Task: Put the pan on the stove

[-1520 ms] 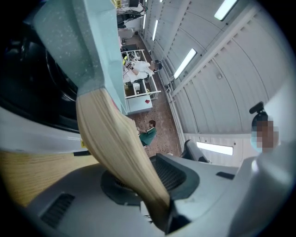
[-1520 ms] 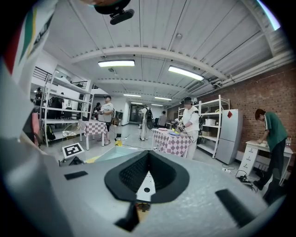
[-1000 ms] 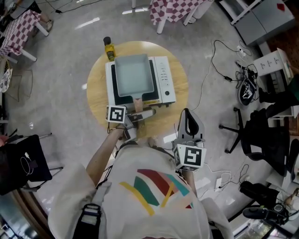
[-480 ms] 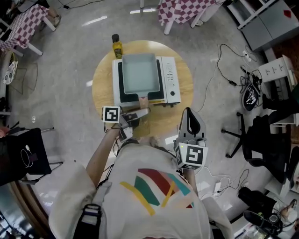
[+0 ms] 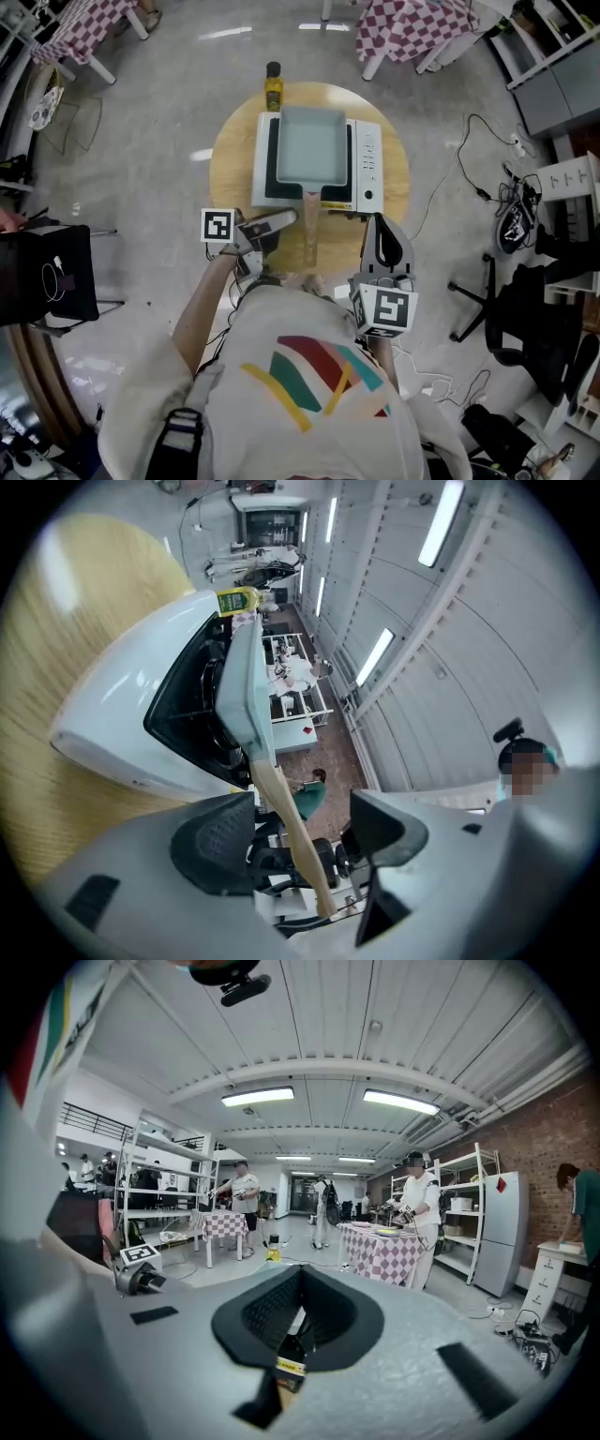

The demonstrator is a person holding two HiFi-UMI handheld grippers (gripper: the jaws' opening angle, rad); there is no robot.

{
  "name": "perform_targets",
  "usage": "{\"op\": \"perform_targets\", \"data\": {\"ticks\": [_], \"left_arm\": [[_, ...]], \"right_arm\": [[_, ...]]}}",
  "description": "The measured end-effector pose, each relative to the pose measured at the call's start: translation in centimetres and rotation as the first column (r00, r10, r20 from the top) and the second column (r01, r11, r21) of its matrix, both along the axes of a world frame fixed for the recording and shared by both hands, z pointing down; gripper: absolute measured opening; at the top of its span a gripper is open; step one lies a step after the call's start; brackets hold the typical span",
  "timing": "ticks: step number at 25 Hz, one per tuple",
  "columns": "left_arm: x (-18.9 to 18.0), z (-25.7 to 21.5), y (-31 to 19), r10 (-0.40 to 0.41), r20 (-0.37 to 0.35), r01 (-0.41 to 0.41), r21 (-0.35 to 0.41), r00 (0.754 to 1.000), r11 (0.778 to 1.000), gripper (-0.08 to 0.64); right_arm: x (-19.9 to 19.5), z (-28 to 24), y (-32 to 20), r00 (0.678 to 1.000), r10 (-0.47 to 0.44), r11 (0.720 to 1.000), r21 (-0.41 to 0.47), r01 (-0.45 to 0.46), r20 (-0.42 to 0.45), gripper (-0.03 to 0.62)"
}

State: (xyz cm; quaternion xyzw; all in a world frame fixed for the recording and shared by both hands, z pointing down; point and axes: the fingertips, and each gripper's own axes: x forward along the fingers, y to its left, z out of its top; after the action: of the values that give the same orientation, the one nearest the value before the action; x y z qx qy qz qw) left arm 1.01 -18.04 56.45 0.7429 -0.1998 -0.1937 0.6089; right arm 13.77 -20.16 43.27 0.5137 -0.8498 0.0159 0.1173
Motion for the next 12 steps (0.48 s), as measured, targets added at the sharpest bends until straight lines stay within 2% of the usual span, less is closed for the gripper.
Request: {"op": "perform_targets", "data": {"ticks": [3, 6, 9, 12], "left_arm": [[-1.1, -0.6, -0.1, -0.006, 0.131, -0.002, 0.062, 0.991, 0.998, 0.31], [-2.1, -3.1, -1.4, -0.053, 0.225, 0.007, 0.2, 0.973, 0.98, 0.268], [-4.3, -6.5, -3.5, -0.198, 0.329, 0.078, 0.345, 0.923, 0.935, 0.185], [-6.2, -11.6, -5.0, -0.358, 0.344, 0.163, 0.484, 0.868, 0.86, 0.106]], "right_arm": [[-0.7, -0.4, -0.1, 1.0, -0.025, 1.0, 0.008, 0.025, 0.003, -0.002], [-1.2, -0.9, -0.2, 0.999, -0.039, 0.999, 0.019, 0.039, 0.005, -0.002], [-1.4, -1.5, -0.3, 0.999, -0.048, 0.998, 0.034, 0.048, 0.003, -0.002], [-1.6, -1.9, -0.1, 0.998, -0.06, 0.997, 0.045, 0.059, 0.011, -0.002]]}}
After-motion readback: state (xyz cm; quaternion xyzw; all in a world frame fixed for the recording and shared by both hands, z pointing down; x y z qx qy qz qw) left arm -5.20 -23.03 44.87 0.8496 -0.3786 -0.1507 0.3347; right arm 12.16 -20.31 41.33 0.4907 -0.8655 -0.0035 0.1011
